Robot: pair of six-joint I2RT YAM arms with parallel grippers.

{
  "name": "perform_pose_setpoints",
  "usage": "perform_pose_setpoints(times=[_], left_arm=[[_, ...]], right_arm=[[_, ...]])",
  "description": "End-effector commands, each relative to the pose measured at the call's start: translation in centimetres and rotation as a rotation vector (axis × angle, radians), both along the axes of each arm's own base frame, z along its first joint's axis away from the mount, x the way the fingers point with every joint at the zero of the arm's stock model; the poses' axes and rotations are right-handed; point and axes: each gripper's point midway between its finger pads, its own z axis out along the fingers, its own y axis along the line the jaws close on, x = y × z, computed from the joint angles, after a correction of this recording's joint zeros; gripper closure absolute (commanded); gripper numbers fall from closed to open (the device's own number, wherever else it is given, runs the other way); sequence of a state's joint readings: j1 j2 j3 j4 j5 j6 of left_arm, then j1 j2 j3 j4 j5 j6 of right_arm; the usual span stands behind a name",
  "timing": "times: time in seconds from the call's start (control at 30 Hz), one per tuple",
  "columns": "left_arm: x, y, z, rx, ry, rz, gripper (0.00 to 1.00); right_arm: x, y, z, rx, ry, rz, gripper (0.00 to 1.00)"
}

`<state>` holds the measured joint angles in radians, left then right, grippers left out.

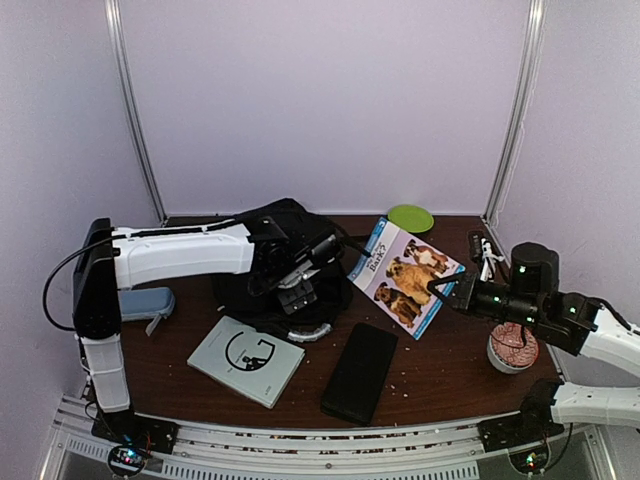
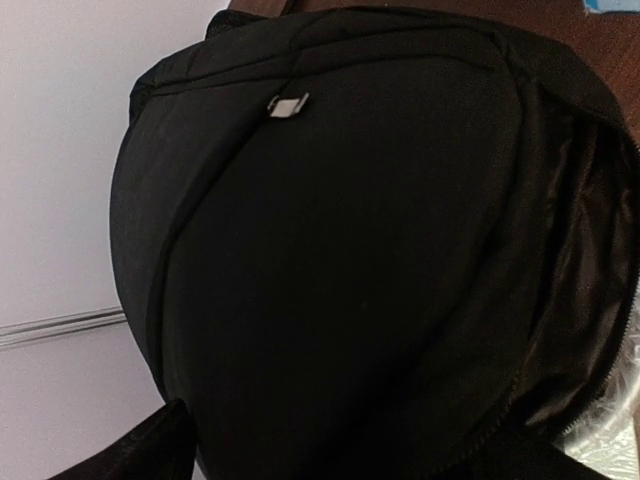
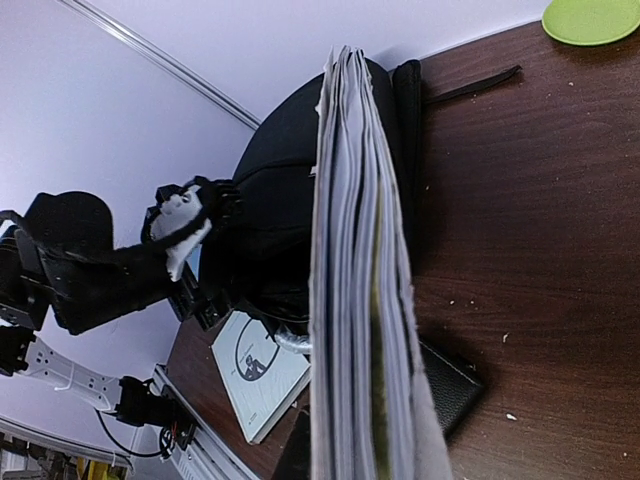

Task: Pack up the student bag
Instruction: Place the book in the student bag.

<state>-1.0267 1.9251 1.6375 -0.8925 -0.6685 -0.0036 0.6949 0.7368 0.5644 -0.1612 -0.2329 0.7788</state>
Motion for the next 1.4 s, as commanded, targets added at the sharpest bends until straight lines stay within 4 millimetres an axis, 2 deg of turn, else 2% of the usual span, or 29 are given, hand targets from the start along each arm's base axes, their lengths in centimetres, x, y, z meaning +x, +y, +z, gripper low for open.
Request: perform_pose_setpoints(times=[0.0,0.07,0.13,0.2,0.33,0.37,0.43,0.47,0.6,0.73,0.9,1.03,1.23,1.27,1.37], left_arm=[[1.8,0.5,0.3,0.113,-0.068,0.007,0.02],[2.4,0.7,0.1,0.127,-0.078,0.023,0.06],[3.1,0.9,0.6,0.113,-0.09,0.043,0.17],[3.6,0.8,1.9,0.066,-0.099,0.058,0.35],[4.5,0.0,6.2,-0.125,-0.107,0.083,0.76],[4.6,-0.4,7.6,-0.179,-0.11,0.084,0.84],[4.6,-1.0,9.2,-0.247,-0.099,0.083,0.98],[4.7,-1.4,10.4,-0.288,-0.104,0.08,1.0],[4.5,-2.8,13.3,-0.419,-0.096,0.071,1.0],[4.3,-3.8,14.8,-0.519,-0.075,0.069,1.0],[4.6,-4.2,14.3,-0.559,-0.05,0.106,1.0],[4.7,-4.5,13.7,-0.603,-0.027,0.15,1.0],[4.8,-4.8,13.4,-0.66,-0.012,0.196,1.0],[4.8,-4.9,13.5,-0.669,-0.011,0.2,1.0],[4.8,-5.2,13.3,-0.692,0.0,0.206,1.0]], right_arm=[[0.2,0.5,2.5,0.082,-0.055,0.011,1.0],[0.0,0.5,2.5,0.084,-0.05,0.016,1.0],[-0.1,0.6,2.5,0.092,-0.041,0.025,1.0],[-0.4,0.9,2.3,0.112,-0.021,0.041,1.0],[-1.0,1.8,1.8,0.188,0.031,0.078,1.0],[-1.1,2.1,1.8,0.218,0.045,0.09,1.0],[-1.3,2.8,2.2,0.278,0.07,0.114,1.0],[-1.5,3.3,2.5,0.299,0.079,0.133,1.0],[-1.8,5.2,3.1,0.327,0.141,0.194,1.0],[-1.4,6.6,2.5,0.366,0.203,0.221,1.0],[0.0,8.7,1.5,0.424,0.286,0.231,1.0],[2.6,9.8,-0.3,0.444,0.342,0.143,1.0],[6.0,11.5,0.1,0.582,0.342,0.062,1.0],[6.4,11.7,0.6,0.622,0.324,0.061,1.0],[7.6,11.9,0.2,0.699,0.336,0.02,1.0]])
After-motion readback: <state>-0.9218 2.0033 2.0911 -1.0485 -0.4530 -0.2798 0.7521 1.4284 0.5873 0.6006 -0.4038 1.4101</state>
